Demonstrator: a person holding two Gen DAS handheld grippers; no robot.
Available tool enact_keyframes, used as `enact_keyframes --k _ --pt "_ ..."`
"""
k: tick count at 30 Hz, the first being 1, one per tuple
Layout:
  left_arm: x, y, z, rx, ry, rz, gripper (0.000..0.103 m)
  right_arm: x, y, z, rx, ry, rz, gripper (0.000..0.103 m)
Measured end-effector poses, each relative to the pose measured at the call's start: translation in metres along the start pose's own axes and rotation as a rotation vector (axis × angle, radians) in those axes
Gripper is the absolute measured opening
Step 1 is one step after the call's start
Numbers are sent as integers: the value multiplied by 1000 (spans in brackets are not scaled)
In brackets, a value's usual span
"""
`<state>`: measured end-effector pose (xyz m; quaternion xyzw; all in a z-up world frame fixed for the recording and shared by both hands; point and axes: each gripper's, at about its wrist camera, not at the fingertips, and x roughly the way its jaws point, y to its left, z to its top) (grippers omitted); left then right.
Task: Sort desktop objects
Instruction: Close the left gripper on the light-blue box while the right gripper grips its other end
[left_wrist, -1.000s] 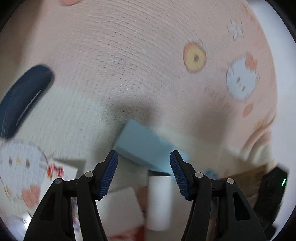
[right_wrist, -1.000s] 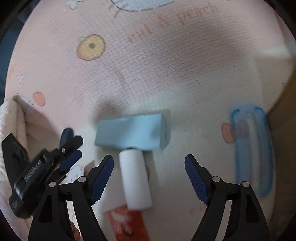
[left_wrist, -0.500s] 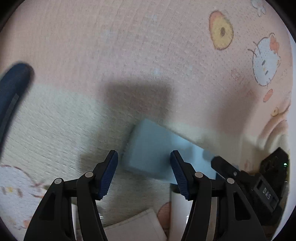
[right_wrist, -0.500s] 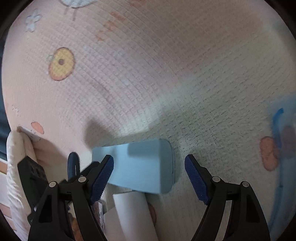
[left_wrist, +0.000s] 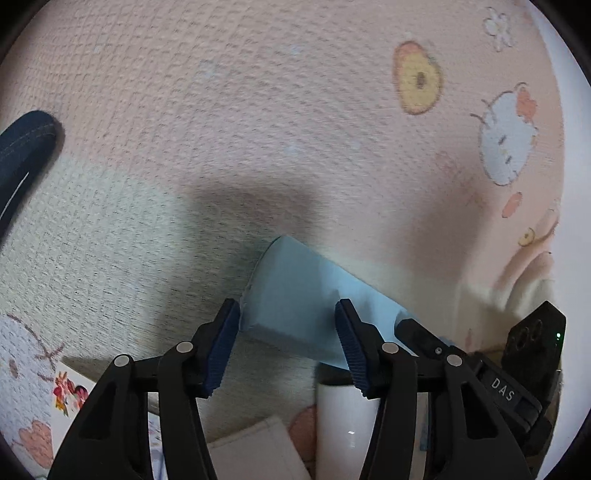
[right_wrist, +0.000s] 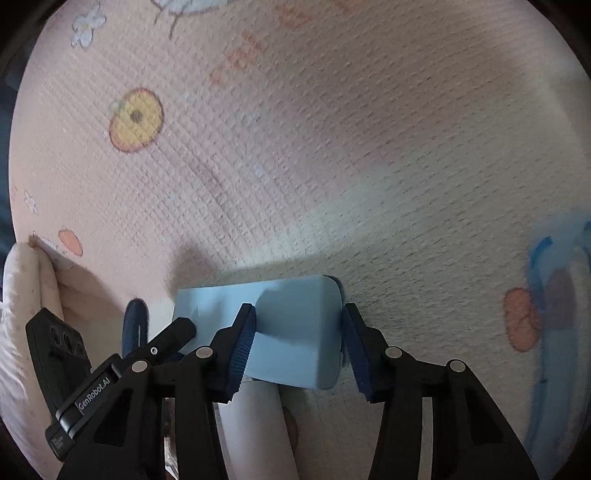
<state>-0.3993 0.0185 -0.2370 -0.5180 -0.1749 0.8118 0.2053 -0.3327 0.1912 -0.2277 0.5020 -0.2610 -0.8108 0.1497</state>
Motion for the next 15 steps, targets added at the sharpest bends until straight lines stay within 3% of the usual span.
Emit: enact_keyframes --k 6,9,15 --pt "-25 -17 -4 54 -37 -43 57 -24 8 -2 -8 -30 -3 46" --pt "-36 -17 -12 32 -37 -78 57 -49 13 -11 -36 -45 -24 46" --pt "-66 -18 -47 33 -21 -107 57 -88 12 -39 -17 -48 -71 46"
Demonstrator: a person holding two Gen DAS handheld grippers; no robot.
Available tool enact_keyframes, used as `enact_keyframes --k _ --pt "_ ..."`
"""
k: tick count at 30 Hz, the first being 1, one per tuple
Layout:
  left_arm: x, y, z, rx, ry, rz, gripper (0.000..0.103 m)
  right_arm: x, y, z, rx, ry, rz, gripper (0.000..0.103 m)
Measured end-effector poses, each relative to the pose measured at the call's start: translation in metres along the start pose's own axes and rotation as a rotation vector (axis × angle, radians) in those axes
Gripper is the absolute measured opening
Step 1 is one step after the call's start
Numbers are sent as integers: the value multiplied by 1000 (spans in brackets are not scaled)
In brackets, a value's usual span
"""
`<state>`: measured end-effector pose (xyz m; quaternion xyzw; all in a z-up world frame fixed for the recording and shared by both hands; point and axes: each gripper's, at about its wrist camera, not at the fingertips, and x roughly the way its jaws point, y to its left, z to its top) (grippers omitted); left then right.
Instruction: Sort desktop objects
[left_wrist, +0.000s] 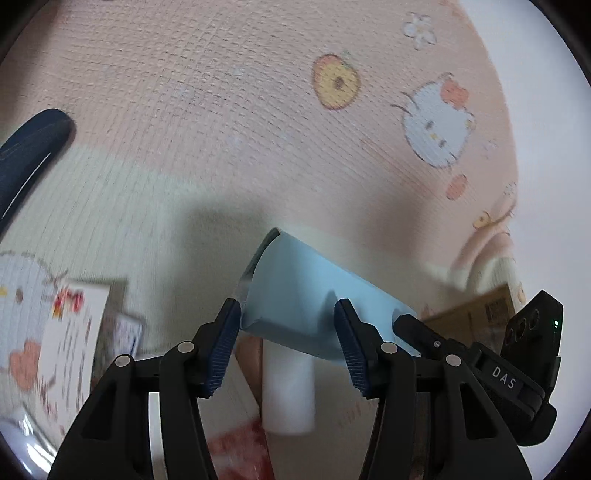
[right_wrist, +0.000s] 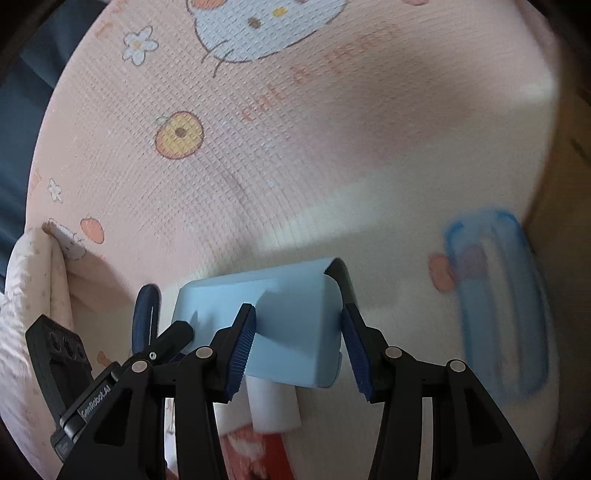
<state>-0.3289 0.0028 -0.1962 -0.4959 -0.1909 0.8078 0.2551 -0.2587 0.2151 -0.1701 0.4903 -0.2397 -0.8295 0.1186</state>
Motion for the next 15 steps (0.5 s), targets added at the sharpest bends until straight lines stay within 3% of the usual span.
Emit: enact_keyframes --k 4,8,15 --pt "-4 -16 -16 4 36 4 57 -29 -11 -23 39 10 -14 46" --pt "-23 -30 -34 -33 14 -18 57 -61 -31 -36 95 11 -1 46" --pt "-57 -56 -56 -42 -43 -39 57 -105 -20 -49 28 -24 9 46"
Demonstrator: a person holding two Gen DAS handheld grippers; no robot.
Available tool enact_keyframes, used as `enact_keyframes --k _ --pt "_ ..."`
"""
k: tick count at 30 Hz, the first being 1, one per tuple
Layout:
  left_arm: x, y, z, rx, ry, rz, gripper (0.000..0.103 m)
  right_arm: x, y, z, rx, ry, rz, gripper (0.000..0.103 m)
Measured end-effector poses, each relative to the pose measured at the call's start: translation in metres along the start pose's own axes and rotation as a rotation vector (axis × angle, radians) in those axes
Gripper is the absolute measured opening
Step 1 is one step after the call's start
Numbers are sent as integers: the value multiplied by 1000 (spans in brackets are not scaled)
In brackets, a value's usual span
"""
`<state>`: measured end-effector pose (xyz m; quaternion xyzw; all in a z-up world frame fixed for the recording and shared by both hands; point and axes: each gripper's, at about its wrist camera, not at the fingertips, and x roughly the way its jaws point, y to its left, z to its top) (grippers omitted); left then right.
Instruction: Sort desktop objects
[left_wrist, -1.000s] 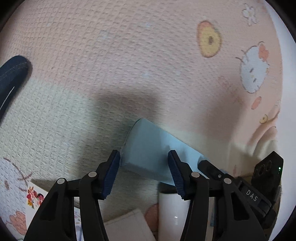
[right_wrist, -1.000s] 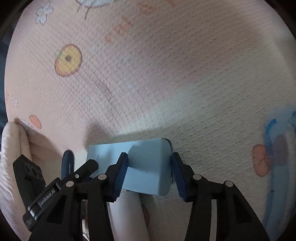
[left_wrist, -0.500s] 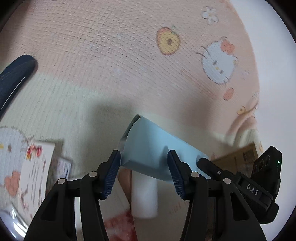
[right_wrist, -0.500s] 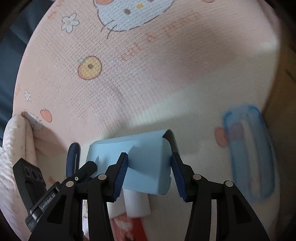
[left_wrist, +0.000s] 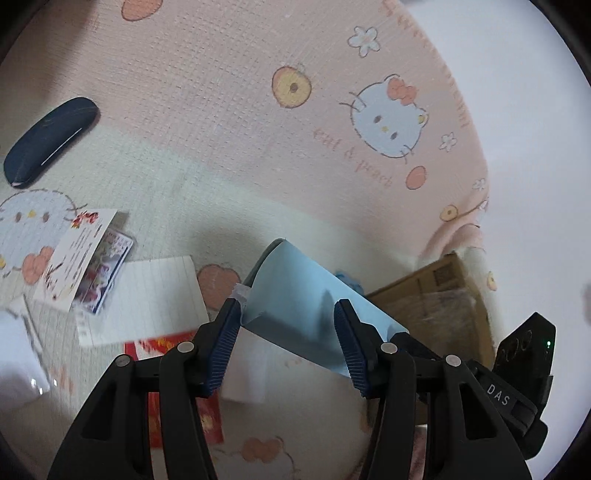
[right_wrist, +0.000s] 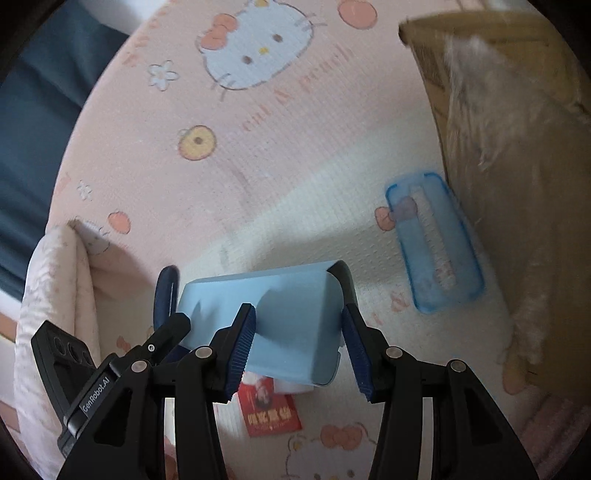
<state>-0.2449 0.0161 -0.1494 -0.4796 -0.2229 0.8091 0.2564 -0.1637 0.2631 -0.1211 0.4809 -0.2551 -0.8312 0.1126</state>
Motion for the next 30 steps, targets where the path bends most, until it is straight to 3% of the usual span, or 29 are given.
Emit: enact_keyframes --k 7,15,21,26,30 --pt "-26 5 -43 -38 21 32 57 -18 -6 -27 -9 33 7 46" --pt "-16 31 -93 -92 95 73 57 -7 -38 -72 47 112 -38 46" --pt "-5 52 -104 -134 138 113 57 14 -46 -92 -2 146 -53 46" --pt "4 45 -108 -54 145 187 57 32 -47 -98 -45 169 -83 47" --pt "14 56 -109 -114 158 171 57 37 -55 -101 -47 170 -82 47"
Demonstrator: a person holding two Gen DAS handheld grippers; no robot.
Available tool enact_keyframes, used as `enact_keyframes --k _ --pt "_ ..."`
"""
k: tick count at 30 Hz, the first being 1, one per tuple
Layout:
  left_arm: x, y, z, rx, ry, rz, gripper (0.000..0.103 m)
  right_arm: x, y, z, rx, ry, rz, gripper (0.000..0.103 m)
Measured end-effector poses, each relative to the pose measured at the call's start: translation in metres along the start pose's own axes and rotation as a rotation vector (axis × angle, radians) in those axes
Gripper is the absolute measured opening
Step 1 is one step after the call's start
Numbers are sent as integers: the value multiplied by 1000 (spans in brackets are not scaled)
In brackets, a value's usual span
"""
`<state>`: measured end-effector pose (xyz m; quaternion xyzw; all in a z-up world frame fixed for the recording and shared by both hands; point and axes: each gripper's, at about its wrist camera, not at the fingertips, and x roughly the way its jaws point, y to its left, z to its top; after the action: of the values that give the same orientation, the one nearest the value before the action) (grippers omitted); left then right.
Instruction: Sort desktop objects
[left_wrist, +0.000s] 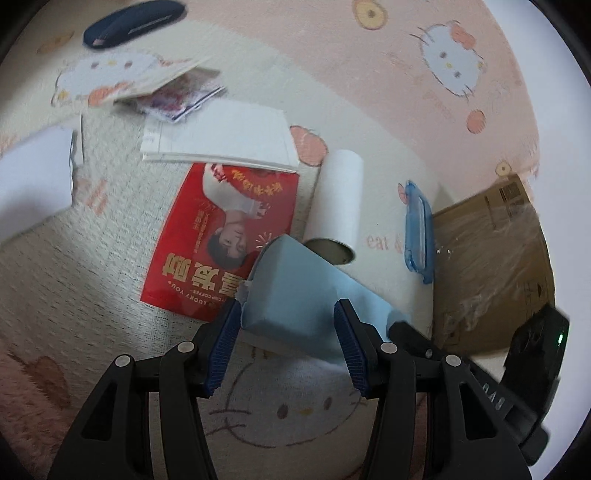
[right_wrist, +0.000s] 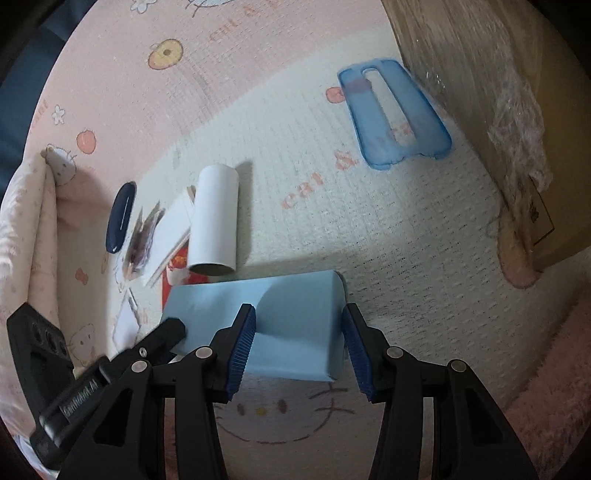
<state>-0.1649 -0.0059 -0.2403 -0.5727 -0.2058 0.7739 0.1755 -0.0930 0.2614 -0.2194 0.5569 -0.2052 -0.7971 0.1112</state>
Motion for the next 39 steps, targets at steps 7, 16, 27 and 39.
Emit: enact_keyframes --k 7,16,27,39 --pt "2 12 -2 -68 -3 -41 57 2 0 -7 -30 -25 13 54" --pt "-29 -3 -24 36 -13 -11 58 -39 -8 -16 20 -152 109 62" --pt "1 6 -34 0 76 94 19 -26 -10 17 11 -189 24 18" --pt "8 3 -30 -29 57 -21 10 4 -12 13 -24 -76 -19 18"
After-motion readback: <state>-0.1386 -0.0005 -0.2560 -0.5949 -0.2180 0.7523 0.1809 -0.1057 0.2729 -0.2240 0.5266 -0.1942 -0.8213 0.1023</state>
